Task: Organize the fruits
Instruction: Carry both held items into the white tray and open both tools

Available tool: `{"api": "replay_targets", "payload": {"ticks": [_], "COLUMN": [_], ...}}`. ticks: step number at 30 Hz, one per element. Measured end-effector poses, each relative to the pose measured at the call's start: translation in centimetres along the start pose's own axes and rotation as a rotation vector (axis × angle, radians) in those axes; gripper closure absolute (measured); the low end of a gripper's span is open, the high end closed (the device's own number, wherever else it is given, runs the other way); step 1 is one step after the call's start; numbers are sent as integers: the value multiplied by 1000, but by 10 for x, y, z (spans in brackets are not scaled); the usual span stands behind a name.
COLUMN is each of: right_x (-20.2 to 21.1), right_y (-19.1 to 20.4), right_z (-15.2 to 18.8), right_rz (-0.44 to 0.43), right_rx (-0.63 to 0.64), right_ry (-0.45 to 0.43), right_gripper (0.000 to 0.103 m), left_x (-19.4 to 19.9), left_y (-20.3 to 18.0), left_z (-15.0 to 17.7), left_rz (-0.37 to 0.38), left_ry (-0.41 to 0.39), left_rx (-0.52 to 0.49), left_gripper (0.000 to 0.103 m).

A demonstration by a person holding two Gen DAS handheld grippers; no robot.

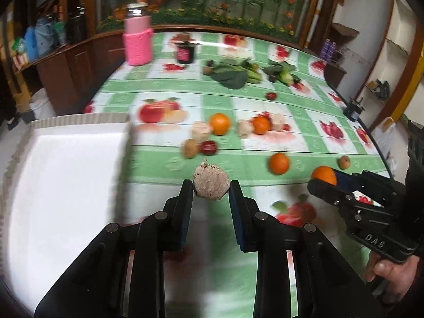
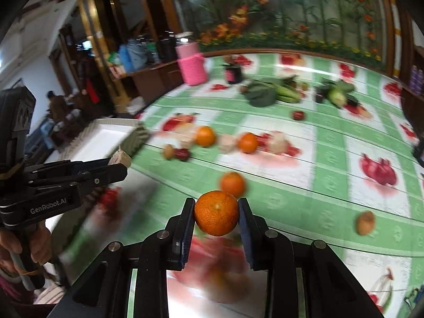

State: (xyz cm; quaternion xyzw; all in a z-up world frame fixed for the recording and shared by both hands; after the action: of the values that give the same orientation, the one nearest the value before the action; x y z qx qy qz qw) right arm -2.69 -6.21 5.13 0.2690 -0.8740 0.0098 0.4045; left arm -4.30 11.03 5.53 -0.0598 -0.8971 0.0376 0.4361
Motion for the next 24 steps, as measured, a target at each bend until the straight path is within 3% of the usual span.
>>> {"api": "replay_targets", "payload": {"ticks": [7, 13, 24], "right_x": [-25, -56, -132], "right_y": [64, 125, 185], "right_z": [-29, -53, -86], "right_rz": [-137, -220, -232], "right_rx": [82, 183, 316], "right_ry": [6, 28, 129], "right_gripper": [72, 72, 72], "left_x": [28, 29, 12], "left_y": [68, 117, 170], "left_z": [12, 18, 23], "left_rz": [-133, -204, -272], "left_ry": [-12, 7, 92], "left_rx": [66, 120, 210], "left_gripper": [76, 76, 76]}}
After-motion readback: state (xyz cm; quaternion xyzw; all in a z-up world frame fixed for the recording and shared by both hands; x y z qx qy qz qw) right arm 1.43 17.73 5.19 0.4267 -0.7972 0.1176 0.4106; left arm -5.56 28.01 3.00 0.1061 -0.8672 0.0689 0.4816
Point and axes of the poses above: each gripper's, at about its wrist camera, not at the fingertips, and x roughly against the way its jaws point, y to its left, z to its underside, the point moved 2 cm from there along -x, roughly the way its jaws point, and after that the axes turned 2 degrees about y, right-handed, at the moved point
